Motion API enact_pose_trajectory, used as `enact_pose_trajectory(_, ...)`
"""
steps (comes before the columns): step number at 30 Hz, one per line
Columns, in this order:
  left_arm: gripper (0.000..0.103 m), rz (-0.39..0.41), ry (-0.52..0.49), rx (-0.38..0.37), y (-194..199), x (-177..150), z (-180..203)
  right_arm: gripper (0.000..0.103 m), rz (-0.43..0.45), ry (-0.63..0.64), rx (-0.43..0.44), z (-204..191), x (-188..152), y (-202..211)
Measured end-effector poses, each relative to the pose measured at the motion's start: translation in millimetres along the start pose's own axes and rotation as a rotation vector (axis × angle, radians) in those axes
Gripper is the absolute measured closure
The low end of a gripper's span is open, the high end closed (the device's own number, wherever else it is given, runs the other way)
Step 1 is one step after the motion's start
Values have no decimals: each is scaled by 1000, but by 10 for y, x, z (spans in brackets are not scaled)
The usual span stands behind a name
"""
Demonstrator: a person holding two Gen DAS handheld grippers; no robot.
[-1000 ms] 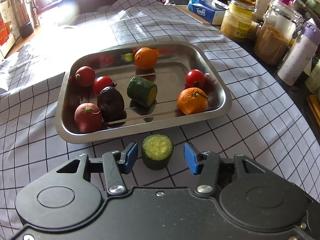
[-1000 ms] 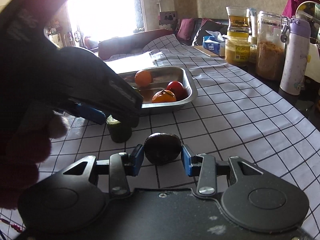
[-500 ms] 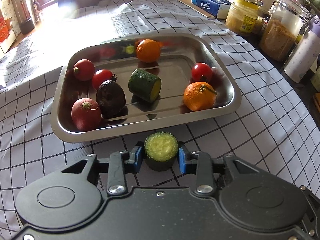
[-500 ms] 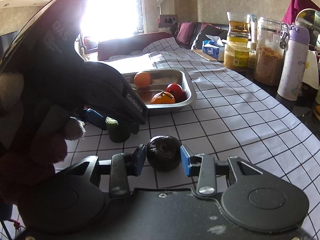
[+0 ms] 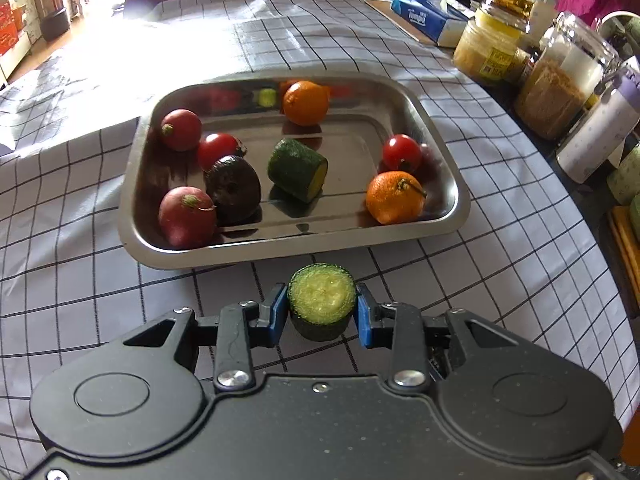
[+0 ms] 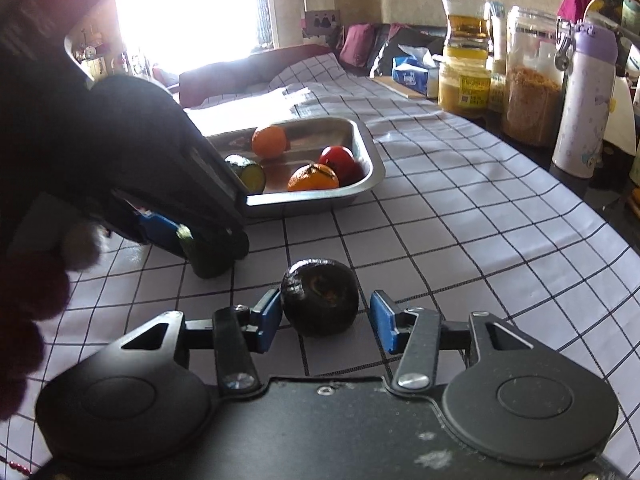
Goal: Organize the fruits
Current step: 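Carry the cucumber slice with the left tool while the right tool carries the avocado to the tray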
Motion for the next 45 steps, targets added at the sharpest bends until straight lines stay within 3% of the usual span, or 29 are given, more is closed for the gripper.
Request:
enact_pose_trajectory(1,60,4,7,-1,24,9,-20,61,6,13,2,-9,-6,1)
enact_pose_trajectory(5,60,29,39,-7,150,56,-118,62,4,26,5,-11,-12,1)
enact_pose_trajectory(10,60,84,70,-18,365,136,-266,62,-36,-86,55,150,97,-19)
enact_pose_trajectory(20,60,157,108,-2,560,395,-395,62,-217,-225,107,410,828,-56)
enact_pose_trajectory(31,60,218,109,31,491,783,-346,62,-186,-188,40,243,1585,-167)
enact_pose_trajectory(35,60,238,109,57,428,859,-352,62,-201,-191,38,197,1705,-348)
enact_pose_trajectory(45,61,199,134,62,243,920,-448,62,-242,-181,13,139,1737,-710)
Point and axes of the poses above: each gripper's, at about its wrist camera, not at the fingertips, and y roughly against the way its jaws point, z to its right, x to its top, the point moved 1 cm from there along -y, roughly the way its jaws point, and after that the axes turned 2 degrees about -x, right-handed, at the moved point
